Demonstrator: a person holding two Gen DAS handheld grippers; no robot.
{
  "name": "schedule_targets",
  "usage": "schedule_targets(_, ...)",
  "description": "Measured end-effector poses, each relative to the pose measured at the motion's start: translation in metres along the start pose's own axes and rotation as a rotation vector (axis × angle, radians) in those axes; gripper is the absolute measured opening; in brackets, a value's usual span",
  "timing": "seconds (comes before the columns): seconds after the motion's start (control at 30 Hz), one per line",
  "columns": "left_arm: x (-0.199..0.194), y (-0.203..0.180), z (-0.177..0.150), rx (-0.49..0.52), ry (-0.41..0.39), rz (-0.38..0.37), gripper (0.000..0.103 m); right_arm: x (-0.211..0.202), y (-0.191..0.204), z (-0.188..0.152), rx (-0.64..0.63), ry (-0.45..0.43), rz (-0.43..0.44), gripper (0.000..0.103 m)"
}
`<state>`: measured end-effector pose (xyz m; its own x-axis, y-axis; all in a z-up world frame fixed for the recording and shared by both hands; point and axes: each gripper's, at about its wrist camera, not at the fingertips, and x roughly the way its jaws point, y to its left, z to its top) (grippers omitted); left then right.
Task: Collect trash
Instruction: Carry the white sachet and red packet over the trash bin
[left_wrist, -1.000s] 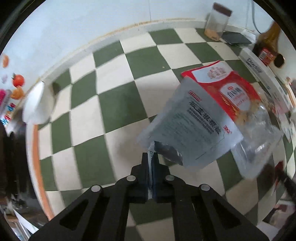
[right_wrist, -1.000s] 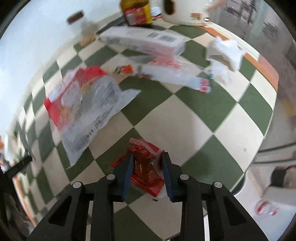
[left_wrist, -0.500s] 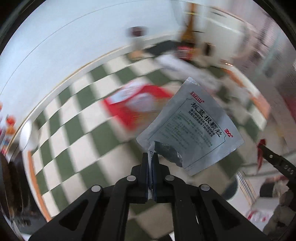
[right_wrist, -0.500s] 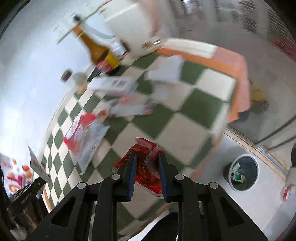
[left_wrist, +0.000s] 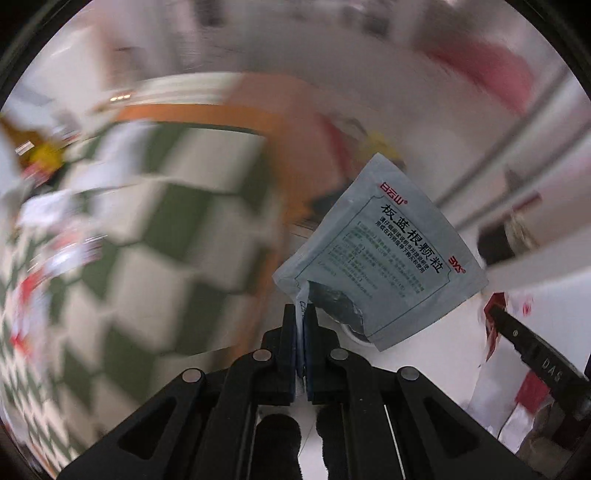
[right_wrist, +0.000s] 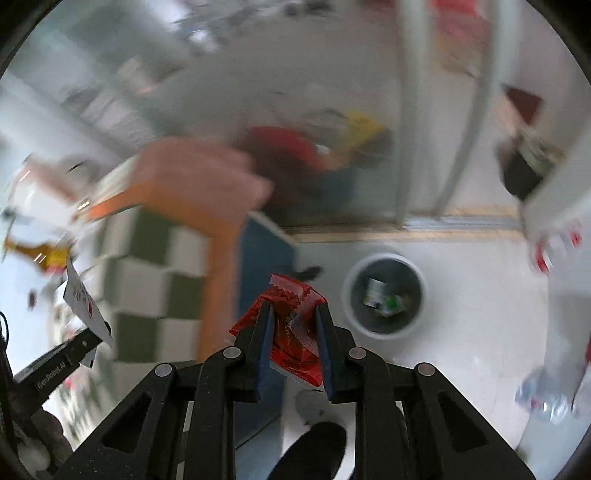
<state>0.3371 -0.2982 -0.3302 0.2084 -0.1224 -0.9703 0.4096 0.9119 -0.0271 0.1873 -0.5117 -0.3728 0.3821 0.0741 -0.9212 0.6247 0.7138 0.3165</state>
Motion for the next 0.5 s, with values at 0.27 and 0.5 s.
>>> schedule_targets(0.27,0.162,-0.107,0.003,0.141,0.174,-0.023,0.001,0.107,-0.139,-0.002,0.199,0.063,-0.061,0.023)
schedule_targets(0.5,0.333,-0.153,-0.019,0.207,0.333,-0.006,0.001,0.23,-0.21,-0.013,0.287,0.134,-0.051,0.023)
